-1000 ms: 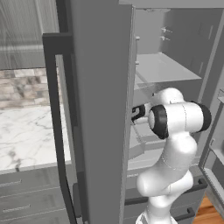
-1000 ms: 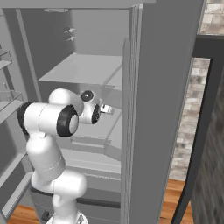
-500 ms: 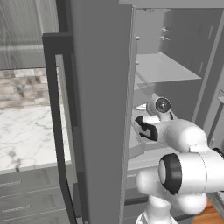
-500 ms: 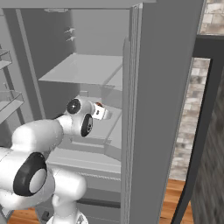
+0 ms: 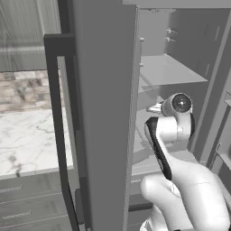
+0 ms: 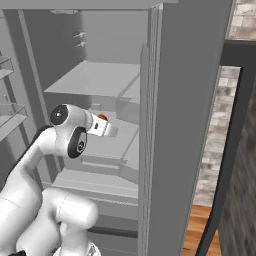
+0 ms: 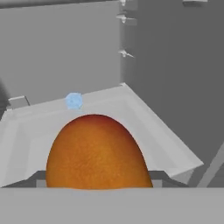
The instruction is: Pick the mango and tangerine from the fridge and place them on the plate next to the blender to make a fruit smoothie.
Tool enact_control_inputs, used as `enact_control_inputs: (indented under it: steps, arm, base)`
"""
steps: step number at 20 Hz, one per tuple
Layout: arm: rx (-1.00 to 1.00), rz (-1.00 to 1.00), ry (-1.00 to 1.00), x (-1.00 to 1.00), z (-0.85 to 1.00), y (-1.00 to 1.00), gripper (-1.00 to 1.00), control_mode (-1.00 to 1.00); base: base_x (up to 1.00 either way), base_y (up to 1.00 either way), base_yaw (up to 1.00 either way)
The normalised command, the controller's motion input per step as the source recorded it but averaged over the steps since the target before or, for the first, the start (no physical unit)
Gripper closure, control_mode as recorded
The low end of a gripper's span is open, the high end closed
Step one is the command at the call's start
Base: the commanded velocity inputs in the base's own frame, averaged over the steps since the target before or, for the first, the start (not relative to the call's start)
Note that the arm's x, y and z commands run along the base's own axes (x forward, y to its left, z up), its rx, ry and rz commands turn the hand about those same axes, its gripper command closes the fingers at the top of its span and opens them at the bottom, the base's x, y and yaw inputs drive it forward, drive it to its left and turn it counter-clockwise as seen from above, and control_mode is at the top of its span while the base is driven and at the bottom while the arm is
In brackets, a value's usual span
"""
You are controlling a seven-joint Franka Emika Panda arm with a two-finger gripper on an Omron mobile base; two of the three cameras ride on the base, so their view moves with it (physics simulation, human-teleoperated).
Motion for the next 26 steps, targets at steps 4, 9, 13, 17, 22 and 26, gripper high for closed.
enact_control_inputs:
  steps: [4,9,13,17,22,26]
  arm:
    - [0.0,0.0,0.18,-1.0,0.95,-0.08,1.0,-1.0]
    - [0.01,0.03,0.16,-1.0,0.58,-0.06,1.0,-1.0]
    - [0.02,0.15,0.12,-0.72,0.23,-0.02,1.0,-1.0]
    - [0.0,0.08,0.04,-0.05,0.01,0.0,1.0,-1.0]
    - [0.0,0.0,0.0,-0.06,0.0,0.0,1.0,1.0]
    - [0.0,0.0,0.0,0.0,0.0,0.0,1.0,1.0]
  base:
    - [0.0,0.0,0.0]
    - [0.0,0.0,0.0]
    - [0.0,0.0,0.0]
    - [0.0,0.0,0.0]
    - [-0.11,-0.01,0.0]
    - [-0.96,-0.15,0.13]
